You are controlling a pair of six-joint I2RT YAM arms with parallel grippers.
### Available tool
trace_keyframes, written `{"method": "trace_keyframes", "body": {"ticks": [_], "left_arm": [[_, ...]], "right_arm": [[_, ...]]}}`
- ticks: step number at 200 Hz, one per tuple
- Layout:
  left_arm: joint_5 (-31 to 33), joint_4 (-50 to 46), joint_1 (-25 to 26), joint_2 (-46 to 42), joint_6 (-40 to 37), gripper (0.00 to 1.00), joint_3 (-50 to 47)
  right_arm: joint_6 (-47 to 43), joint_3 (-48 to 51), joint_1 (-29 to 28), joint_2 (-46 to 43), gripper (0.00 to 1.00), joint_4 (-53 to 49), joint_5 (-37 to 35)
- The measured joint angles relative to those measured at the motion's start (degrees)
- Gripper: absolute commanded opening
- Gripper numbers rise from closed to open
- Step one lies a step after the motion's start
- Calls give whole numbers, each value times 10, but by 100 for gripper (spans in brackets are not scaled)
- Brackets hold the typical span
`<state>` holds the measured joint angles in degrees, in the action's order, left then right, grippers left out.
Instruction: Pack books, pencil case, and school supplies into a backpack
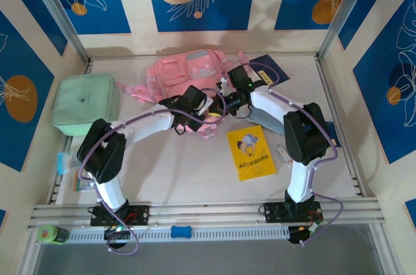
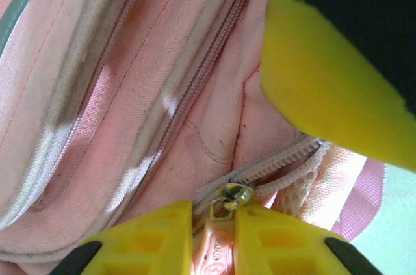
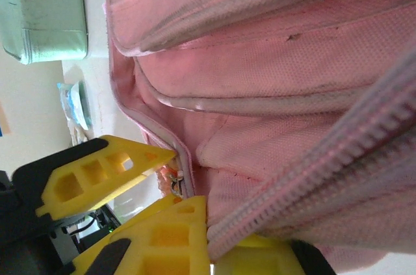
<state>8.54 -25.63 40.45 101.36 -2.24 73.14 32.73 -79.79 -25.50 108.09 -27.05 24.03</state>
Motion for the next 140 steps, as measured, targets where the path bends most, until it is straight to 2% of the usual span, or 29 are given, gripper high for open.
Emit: {"method": "trace_keyframes", "body": {"ticks": [52,140], "left_arm": [[1,2,-4,-23,-10,0,-10],[10,5,-33,-87,5,0,-68]], "right_arm": [[0,-6,0,0,0,-2,5],[-5,-17,1,-1,0,-9,20]]}}
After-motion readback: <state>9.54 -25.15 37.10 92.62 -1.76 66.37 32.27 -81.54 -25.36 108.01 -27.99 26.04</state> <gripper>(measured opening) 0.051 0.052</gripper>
